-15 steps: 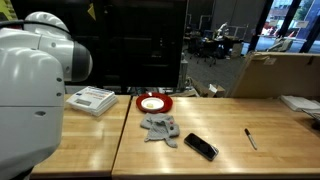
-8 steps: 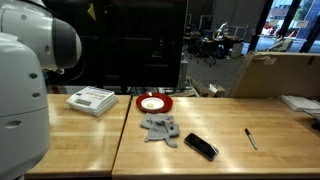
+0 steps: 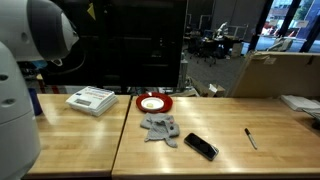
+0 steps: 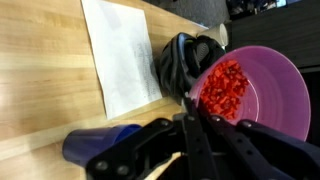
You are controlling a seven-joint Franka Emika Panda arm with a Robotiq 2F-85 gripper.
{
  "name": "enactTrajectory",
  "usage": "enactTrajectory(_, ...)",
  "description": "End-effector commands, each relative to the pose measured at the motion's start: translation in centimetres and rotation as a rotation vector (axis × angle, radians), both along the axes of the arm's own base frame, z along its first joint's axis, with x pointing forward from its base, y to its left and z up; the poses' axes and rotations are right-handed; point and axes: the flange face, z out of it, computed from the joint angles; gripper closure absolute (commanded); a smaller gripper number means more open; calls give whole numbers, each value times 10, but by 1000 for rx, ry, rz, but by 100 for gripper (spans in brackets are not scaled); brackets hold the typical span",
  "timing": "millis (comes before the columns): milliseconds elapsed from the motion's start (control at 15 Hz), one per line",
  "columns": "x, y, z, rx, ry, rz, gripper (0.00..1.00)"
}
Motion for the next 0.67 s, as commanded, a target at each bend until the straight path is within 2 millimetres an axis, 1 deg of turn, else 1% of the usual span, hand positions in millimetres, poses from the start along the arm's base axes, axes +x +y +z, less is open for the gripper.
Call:
enactTrajectory(0, -2, -14, 20, 12, 66, 54, 99)
enactTrajectory(267, 2, -15, 5, 35, 116, 72, 99)
enactTrajectory(600, -9, 0, -14, 61, 215, 57, 99)
